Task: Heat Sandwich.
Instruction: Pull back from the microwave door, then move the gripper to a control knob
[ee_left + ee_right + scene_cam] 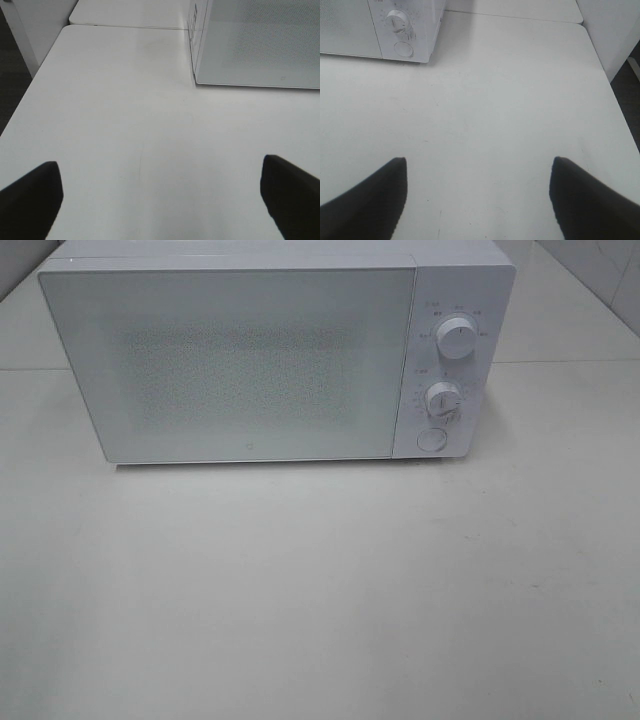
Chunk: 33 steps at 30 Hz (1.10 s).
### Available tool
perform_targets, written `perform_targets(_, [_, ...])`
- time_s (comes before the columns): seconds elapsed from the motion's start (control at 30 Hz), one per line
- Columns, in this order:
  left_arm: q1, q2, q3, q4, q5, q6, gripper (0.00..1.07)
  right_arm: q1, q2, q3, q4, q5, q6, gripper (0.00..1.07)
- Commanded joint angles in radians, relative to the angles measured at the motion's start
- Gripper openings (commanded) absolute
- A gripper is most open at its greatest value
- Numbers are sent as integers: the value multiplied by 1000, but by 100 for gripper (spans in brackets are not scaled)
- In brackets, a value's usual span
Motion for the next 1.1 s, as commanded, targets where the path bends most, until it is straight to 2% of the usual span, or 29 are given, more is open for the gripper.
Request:
perform_targets(0.03, [3, -28, 2, 4, -2, 2, 103, -8, -25, 2, 2, -9, -15, 76])
perform_targets(0.87, [3, -28, 2, 4, -2, 2, 103, -8, -16, 1, 3, -9, -14, 76])
perform_targets(1.1, [3, -28, 2, 4, -2, 2, 103, -8, 61, -48, 26, -71, -10, 76])
